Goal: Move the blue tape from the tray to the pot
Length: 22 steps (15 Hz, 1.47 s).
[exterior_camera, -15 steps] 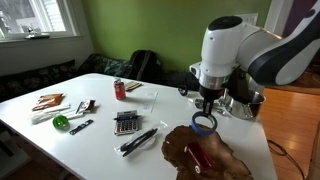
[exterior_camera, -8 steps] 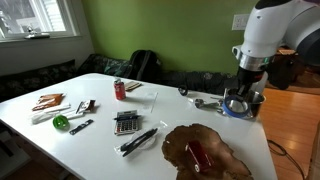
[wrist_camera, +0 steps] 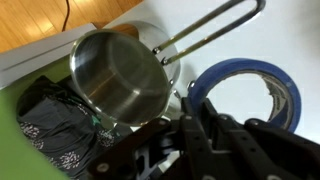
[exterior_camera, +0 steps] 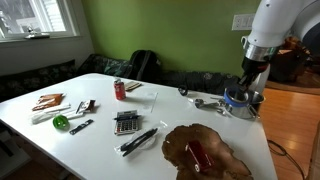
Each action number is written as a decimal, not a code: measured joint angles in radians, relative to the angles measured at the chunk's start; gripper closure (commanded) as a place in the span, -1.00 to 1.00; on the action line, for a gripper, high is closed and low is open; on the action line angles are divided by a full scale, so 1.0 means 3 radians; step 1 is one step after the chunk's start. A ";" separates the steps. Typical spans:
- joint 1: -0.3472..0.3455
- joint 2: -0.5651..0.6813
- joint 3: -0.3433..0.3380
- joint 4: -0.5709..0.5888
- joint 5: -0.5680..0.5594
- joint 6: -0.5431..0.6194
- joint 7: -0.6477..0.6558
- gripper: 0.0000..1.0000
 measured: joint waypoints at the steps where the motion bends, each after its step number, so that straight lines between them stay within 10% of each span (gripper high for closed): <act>1: -0.0090 -0.0010 0.0020 0.0061 0.0033 0.0000 0.0059 0.93; 9: -0.1047 0.0110 -0.0164 0.0091 0.0129 -0.0027 0.0241 0.93; 19: -0.1111 0.0959 -0.0411 0.0461 0.0752 0.0328 0.0646 0.93; 20: -0.1087 0.1015 -0.0418 0.0520 0.0857 0.0328 0.0613 0.24; 22: -0.1006 0.1133 -0.0421 0.0626 0.1090 0.0238 0.0437 0.08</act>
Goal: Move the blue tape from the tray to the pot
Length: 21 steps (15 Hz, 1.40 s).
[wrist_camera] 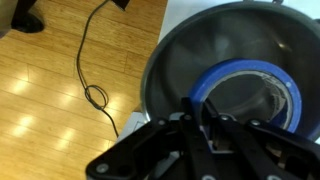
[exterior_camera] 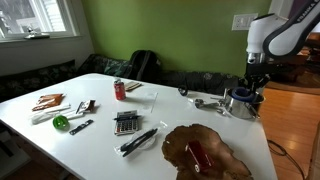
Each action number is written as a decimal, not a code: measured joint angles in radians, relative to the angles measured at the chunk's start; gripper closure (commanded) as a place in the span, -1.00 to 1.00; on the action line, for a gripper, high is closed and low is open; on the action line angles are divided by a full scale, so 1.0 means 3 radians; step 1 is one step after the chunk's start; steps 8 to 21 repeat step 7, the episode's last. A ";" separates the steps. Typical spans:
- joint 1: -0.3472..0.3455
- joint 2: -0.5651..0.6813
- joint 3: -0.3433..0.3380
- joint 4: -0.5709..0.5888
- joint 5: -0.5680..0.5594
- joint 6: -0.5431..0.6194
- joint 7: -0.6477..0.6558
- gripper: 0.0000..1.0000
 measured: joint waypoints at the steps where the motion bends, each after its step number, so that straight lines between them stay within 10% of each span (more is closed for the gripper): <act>1: 0.0045 0.0048 0.0000 0.0037 0.0115 -0.0060 -0.0091 -0.05; 5: 0.0163 0.0008 -0.0067 0.0061 0.0221 -0.0079 -0.0161 -0.66; 6: 0.0179 -0.0073 -0.0095 0.0019 0.0130 0.0039 -0.0162 -0.30; 21: 0.0191 -0.0182 -0.0112 -0.0050 -0.0004 0.0148 -0.0164 -0.44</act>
